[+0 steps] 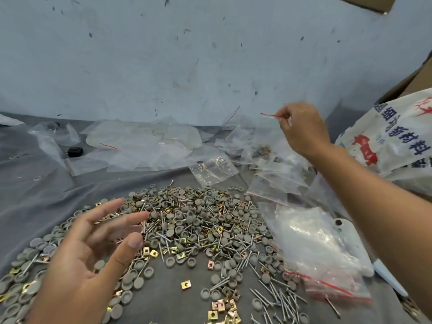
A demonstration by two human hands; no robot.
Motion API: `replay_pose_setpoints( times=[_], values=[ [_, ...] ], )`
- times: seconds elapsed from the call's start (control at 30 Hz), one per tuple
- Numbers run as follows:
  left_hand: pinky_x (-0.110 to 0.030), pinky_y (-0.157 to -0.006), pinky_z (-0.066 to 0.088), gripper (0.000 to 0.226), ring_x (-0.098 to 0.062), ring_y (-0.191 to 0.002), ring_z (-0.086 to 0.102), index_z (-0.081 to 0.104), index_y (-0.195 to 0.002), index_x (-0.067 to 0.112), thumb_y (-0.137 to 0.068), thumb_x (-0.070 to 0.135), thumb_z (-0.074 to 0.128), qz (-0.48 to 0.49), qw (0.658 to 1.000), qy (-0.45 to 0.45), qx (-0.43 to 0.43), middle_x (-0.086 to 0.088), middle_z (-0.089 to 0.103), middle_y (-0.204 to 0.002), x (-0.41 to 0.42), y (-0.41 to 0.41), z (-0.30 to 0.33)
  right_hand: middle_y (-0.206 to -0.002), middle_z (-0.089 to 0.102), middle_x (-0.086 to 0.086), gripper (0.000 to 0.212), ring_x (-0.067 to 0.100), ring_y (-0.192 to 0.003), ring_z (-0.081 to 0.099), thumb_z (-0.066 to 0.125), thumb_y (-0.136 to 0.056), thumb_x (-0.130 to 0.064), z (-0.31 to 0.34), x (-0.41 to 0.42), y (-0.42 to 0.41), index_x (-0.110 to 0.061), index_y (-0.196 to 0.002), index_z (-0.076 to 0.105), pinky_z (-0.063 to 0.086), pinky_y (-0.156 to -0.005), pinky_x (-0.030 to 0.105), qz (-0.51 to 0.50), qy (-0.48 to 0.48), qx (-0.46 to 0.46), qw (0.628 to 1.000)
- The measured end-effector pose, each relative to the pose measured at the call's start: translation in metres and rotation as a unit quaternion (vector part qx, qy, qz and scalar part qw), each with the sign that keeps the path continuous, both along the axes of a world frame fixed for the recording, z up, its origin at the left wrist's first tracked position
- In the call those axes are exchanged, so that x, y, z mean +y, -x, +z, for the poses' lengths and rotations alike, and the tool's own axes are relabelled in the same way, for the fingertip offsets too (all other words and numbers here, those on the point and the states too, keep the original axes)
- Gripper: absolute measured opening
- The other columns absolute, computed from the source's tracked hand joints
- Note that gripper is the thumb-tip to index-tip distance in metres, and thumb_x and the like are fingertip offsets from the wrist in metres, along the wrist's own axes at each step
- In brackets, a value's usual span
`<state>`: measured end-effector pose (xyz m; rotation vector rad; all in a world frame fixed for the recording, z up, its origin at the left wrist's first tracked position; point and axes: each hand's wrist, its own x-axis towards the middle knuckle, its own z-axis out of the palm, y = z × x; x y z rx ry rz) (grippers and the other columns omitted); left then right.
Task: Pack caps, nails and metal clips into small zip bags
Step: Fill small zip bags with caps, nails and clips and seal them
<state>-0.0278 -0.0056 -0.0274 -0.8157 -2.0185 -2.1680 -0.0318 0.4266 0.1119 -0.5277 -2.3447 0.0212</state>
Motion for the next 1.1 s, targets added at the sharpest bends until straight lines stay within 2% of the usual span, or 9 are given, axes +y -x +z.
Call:
replay_pose_setpoints(
  times=[0.13,0.23,0.4,0.47,0.67,0.73,0.83,0.97,1.1],
  values=[
    [-0.035,-0.074,0.059,0.069,-0.011,-0.108,0.070,0.053,-0.132,0.044,-0.073,0.073,0.071,0.001,1.000,0.013,0.005,0.011,0.071,-0.123,0.002,0.003,-0.003,-0.121,0.069,0.006,0.024,0.029,-0.110,0.061,0.061,-0.100,-0.025,-0.036,0.023,-0.015,-0.020,-0.122,0.067,0.049,-0.095,0.041,-0.013,0.048,-0.218,0.975],
    [-0.031,-0.078,0.058,0.067,-0.010,-0.108,0.069,0.052,-0.134,0.042,-0.077,0.073,0.068,0.002,1.000,0.021,0.009,0.011,0.071,-0.123,0.004,0.002,-0.006,-0.121,0.068,0.004,0.026,0.022,-0.103,0.064,0.066,-0.098,-0.024,-0.064,0.018,-0.051,-0.020,-0.123,0.066,0.053,-0.094,0.040,0.006,0.096,-0.226,0.969],
    [-0.039,-0.075,0.059,0.065,-0.012,-0.107,0.070,0.052,-0.134,0.042,-0.078,0.072,0.067,-0.002,0.999,0.033,0.011,0.011,0.070,-0.123,0.004,-0.002,-0.005,-0.112,0.063,-0.027,0.034,-0.014,-0.098,0.056,0.068,-0.080,-0.067,-0.096,-0.010,-0.156,-0.048,-0.107,0.061,0.048,-0.079,0.007,0.093,0.193,-0.425,0.879],
    [-0.042,-0.078,0.059,0.063,-0.012,-0.109,0.069,0.052,-0.133,0.044,-0.079,0.073,0.067,0.000,0.999,0.039,0.012,0.012,0.070,-0.124,0.004,-0.005,-0.003,-0.112,0.057,-0.035,0.041,-0.019,-0.106,0.048,0.076,-0.076,-0.064,-0.108,-0.016,-0.191,-0.052,-0.111,0.059,0.042,-0.083,0.004,0.087,0.175,-0.442,0.876],
    [-0.044,-0.079,0.057,0.059,-0.008,-0.108,0.069,0.052,-0.132,0.046,-0.081,0.073,0.064,0.002,0.998,0.057,0.021,0.013,0.071,-0.122,0.002,-0.010,-0.003,-0.091,0.069,-0.029,0.029,-0.011,-0.088,0.062,0.073,-0.093,-0.027,-0.116,-0.032,-0.216,-0.052,-0.083,0.062,0.050,-0.080,0.015,0.066,0.158,-0.312,0.935],
    [-0.042,-0.076,0.058,0.059,-0.007,-0.106,0.069,0.053,-0.130,0.047,-0.079,0.075,0.063,0.004,0.998,0.057,0.020,0.013,0.071,-0.120,0.002,-0.013,-0.001,-0.087,0.071,-0.026,0.027,-0.006,-0.084,0.064,0.073,-0.093,-0.025,-0.101,-0.037,-0.217,-0.049,-0.082,0.065,0.053,-0.080,0.024,0.051,0.179,-0.230,0.955],
    [-0.035,-0.077,0.059,0.051,-0.005,-0.102,0.069,0.058,-0.122,0.048,-0.078,0.076,0.060,-0.004,0.996,0.089,0.021,0.013,0.072,-0.115,0.006,-0.022,0.003,-0.080,0.070,-0.027,0.020,-0.006,-0.078,0.064,0.073,-0.091,-0.028,-0.078,-0.064,-0.209,-0.045,-0.080,0.067,0.050,-0.072,0.015,0.070,0.222,-0.082,0.969],
    [-0.035,-0.073,0.055,0.037,-0.007,-0.088,0.069,0.066,-0.105,0.045,-0.075,0.066,0.061,-0.051,0.991,0.121,0.002,0.012,0.074,-0.097,0.024,-0.042,0.012,-0.080,0.074,-0.014,0.016,0.003,-0.069,0.067,0.071,-0.077,-0.052,-0.062,-0.153,-0.169,-0.040,-0.087,0.075,0.052,-0.061,0.017,0.192,0.393,0.038,0.899],
    [-0.032,-0.068,0.053,0.041,-0.011,-0.074,0.065,0.065,-0.096,0.041,-0.067,0.069,0.070,-0.057,0.986,0.156,0.023,0.009,0.070,-0.082,0.032,-0.054,0.020,-0.082,0.075,-0.009,0.015,0.005,-0.074,0.071,0.078,-0.081,-0.040,-0.083,-0.238,-0.119,-0.025,-0.085,0.075,0.055,-0.066,0.019,0.262,0.491,0.049,0.830]
  ],
)
